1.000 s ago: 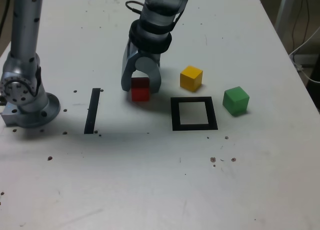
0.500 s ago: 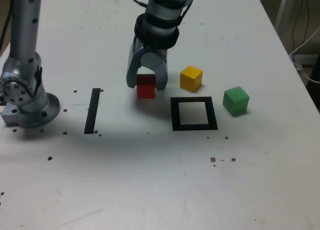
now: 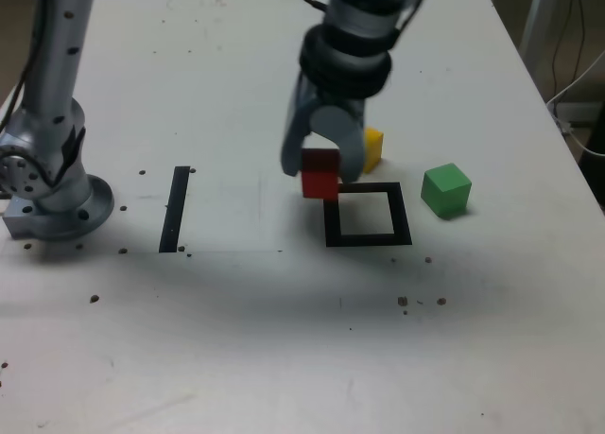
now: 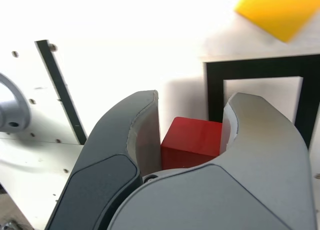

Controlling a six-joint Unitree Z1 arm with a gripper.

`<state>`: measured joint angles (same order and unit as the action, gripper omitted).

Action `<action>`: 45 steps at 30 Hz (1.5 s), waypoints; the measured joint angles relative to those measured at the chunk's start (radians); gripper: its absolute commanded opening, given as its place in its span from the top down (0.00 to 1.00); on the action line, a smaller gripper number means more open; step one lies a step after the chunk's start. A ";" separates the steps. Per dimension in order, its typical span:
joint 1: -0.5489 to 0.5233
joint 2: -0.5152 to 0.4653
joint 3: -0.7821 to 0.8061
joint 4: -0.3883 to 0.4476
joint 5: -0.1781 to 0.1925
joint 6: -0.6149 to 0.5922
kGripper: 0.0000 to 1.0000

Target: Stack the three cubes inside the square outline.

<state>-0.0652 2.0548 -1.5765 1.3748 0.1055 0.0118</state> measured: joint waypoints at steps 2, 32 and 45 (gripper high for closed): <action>-0.006 0.028 -0.026 0.003 -0.001 0.000 0.70; 0.022 0.143 -0.085 -0.051 0.032 -0.010 0.22; 0.023 0.143 -0.084 -0.068 0.034 0.001 0.01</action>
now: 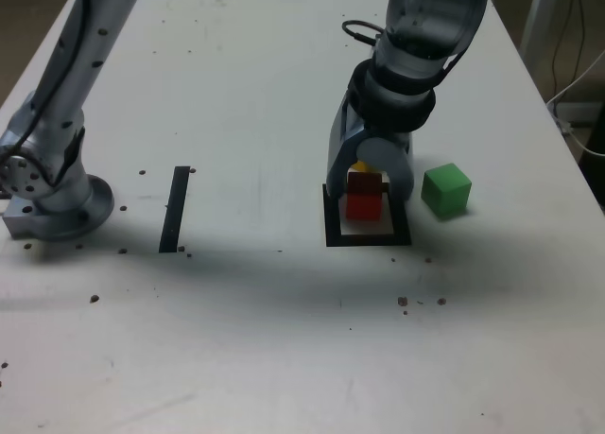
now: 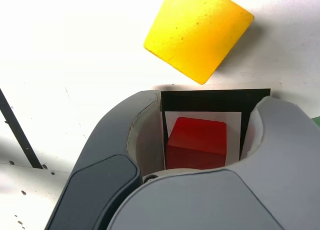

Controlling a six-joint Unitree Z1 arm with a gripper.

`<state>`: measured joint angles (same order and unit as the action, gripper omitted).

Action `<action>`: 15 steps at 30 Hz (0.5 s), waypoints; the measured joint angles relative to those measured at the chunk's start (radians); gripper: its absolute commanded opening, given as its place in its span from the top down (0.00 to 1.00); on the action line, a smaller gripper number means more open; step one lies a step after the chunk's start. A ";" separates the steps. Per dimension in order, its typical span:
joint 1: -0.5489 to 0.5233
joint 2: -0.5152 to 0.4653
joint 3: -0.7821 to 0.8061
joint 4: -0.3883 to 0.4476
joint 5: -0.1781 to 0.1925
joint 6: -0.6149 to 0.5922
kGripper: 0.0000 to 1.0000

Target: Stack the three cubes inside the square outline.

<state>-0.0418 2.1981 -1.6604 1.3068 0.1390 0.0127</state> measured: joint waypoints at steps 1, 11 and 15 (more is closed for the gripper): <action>0.000 0.000 0.000 0.000 0.001 0.000 0.01; 0.002 -0.108 0.039 0.061 0.089 -0.038 0.01; 0.005 -0.154 0.055 0.101 0.131 -0.043 0.01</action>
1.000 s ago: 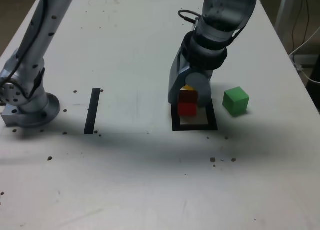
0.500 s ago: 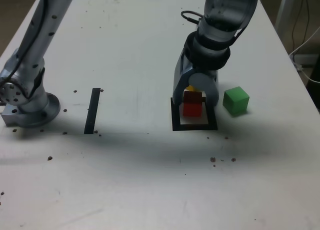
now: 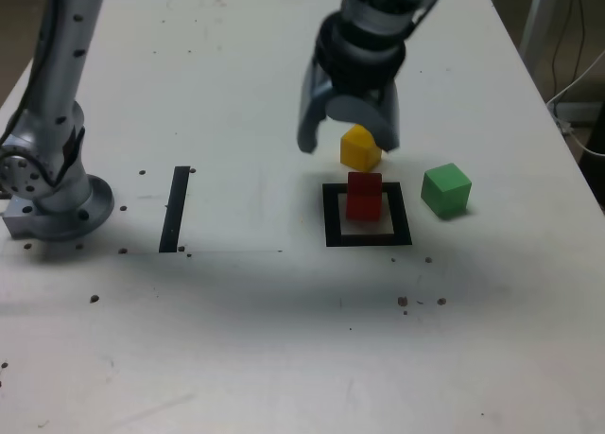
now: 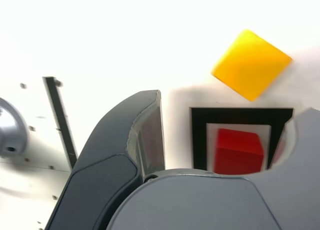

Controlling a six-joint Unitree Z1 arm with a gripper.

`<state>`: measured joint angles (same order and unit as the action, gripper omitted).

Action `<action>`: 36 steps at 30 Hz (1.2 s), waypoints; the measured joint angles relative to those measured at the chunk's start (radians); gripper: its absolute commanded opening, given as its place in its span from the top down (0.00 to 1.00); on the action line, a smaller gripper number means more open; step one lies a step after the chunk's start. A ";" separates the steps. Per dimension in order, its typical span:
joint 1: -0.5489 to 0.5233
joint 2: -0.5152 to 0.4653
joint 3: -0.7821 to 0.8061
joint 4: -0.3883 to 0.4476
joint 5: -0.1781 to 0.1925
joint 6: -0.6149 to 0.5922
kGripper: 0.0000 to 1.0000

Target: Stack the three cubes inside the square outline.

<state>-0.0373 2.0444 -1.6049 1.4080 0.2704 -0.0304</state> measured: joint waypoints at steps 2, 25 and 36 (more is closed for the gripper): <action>0.007 -0.018 0.002 0.010 0.019 0.018 0.01; 0.121 0.004 0.053 -0.140 0.124 0.593 0.01; 0.121 0.083 0.019 -0.169 0.119 0.609 0.04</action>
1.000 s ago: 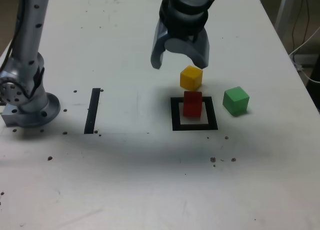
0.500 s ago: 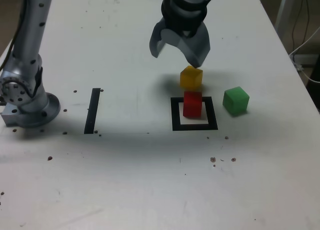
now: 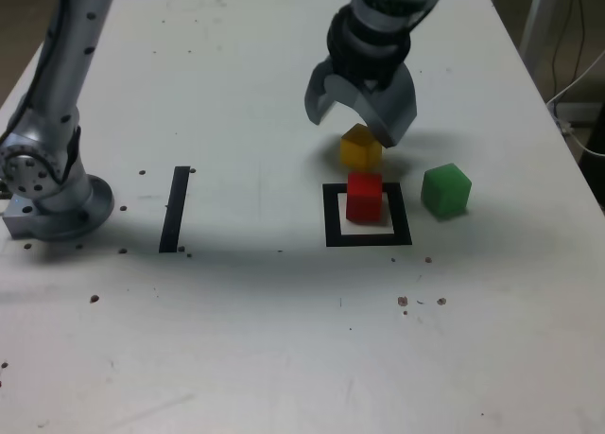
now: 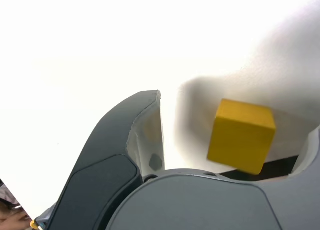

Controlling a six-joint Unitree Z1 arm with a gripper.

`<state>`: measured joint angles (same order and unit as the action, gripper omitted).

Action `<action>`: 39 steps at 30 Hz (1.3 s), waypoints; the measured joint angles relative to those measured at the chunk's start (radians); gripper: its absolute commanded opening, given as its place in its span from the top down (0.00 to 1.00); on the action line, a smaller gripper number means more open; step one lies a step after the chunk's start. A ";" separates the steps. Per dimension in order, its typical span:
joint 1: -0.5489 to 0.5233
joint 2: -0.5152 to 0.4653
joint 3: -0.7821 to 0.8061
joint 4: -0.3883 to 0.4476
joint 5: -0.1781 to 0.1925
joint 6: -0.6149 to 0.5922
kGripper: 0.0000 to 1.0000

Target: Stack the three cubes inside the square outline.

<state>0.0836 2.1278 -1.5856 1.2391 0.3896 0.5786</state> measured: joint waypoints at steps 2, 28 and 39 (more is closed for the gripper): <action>0.000 0.014 -0.013 0.000 -0.003 0.000 0.05; 0.000 0.105 -0.107 0.038 -0.071 -0.015 0.72; 0.000 0.105 -0.124 0.052 -0.085 -0.014 0.72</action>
<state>0.0835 2.2326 -1.7094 1.2909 0.3050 0.5648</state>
